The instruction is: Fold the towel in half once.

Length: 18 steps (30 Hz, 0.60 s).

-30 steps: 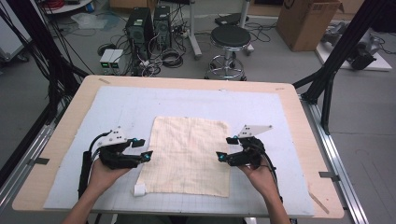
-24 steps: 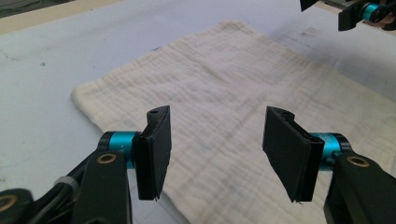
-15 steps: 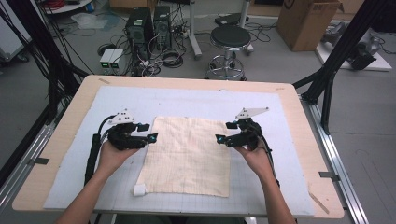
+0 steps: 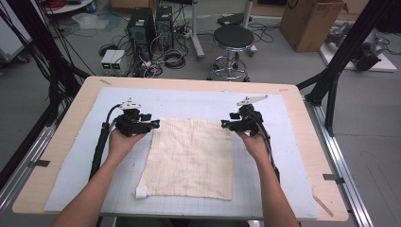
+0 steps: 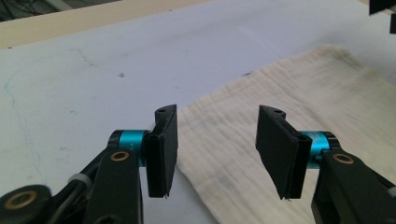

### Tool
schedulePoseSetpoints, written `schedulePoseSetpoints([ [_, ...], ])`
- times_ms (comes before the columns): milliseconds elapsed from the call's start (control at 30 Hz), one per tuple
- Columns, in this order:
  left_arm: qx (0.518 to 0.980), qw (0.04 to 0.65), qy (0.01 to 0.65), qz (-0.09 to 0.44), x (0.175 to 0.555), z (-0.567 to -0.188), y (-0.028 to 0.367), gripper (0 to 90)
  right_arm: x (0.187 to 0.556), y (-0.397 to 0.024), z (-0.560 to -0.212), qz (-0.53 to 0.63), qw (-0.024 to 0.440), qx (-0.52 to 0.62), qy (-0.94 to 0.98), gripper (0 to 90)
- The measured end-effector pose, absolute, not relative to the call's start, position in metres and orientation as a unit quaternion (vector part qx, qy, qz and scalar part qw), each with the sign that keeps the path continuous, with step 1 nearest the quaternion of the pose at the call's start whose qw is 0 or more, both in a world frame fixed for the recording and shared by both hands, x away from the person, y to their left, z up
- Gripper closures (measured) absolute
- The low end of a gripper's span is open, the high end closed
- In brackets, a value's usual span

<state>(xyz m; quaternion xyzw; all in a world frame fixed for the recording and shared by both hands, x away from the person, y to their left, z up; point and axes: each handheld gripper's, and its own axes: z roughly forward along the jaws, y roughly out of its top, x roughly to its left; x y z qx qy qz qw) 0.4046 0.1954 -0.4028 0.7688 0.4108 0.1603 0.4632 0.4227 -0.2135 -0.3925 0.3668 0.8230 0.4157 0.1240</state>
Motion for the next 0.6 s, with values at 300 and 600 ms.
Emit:
schedulePoseSetpoints([
  [300, 0.745, 0.441, 0.467, 0.18, 0.423, -0.425, 0.192, 54.7, 0.439, -0.221, -0.416, 0.4, 0.109, 0.411, 0.812, 52.6],
  [600, 0.758, 0.425, 0.47, 0.153, 0.432, -0.445, 0.185, 59.1, 0.446, -0.221, -0.434, 0.372, 0.084, 0.424, 0.821, 60.8],
])
